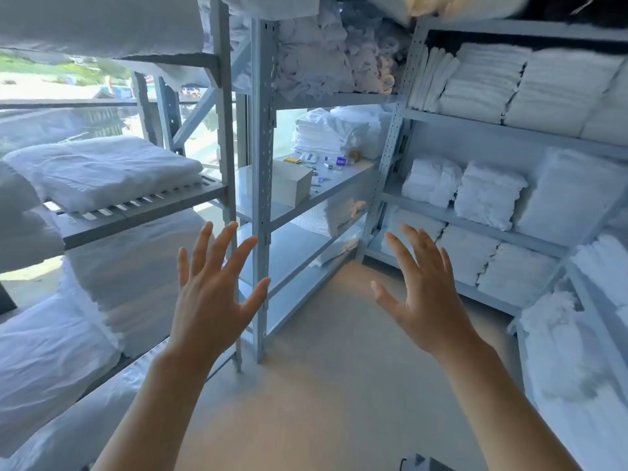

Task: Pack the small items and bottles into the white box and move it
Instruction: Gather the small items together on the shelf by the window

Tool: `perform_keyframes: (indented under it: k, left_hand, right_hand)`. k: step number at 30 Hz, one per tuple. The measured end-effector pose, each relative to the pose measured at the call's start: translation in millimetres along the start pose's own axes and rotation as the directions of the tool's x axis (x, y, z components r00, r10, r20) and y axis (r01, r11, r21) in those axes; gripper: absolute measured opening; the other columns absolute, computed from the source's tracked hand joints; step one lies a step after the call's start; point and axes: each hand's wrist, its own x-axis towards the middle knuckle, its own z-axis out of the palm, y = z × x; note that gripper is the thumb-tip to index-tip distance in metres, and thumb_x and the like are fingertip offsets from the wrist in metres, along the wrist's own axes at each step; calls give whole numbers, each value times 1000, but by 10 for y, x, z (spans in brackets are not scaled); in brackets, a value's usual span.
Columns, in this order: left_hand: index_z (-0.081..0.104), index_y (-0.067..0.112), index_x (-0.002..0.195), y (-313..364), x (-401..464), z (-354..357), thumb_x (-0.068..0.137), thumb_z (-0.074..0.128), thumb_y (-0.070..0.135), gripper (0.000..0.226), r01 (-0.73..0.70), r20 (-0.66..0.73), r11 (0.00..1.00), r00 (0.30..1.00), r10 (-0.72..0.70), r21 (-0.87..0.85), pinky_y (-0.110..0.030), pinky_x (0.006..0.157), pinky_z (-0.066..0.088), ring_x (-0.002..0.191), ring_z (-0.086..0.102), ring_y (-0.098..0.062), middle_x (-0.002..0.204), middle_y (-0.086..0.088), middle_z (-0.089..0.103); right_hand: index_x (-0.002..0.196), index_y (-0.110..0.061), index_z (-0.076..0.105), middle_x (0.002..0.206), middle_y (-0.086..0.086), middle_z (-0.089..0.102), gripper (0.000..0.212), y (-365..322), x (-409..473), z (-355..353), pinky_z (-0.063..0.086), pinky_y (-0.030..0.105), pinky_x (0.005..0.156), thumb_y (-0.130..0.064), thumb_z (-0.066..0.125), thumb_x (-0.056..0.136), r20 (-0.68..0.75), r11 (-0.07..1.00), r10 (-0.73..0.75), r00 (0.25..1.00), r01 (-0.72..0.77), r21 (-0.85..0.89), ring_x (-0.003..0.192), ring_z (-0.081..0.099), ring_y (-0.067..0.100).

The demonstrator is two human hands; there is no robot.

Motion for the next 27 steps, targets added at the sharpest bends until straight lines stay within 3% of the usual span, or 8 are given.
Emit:
perform_keyframes:
  k: [8, 27]
  left_hand:
    - [43, 31, 150, 288, 466, 534, 93, 44, 65, 67, -10, 12, 1000, 1000, 9, 24, -69, 121, 15, 158, 4, -25, 167, 1, 23]
    - [42, 34, 149, 1896, 1885, 1974, 93, 46, 64, 64, -131, -37, 991, 991, 130, -20, -66, 121, 15, 158, 6, -22, 166, 5, 24]
  right_hand:
    - [160, -28, 26, 170, -1, 13, 71, 726, 212, 217, 14, 61, 125, -58, 45, 99, -9, 999, 44, 999, -44, 6, 159, 7, 24]
    - [160, -24, 26, 169, 2, 16, 77, 2976, 650, 53, 14, 58, 126, -59, 48, 96, -92, 981, 192, 977, -190, 32, 158, 10, 27]
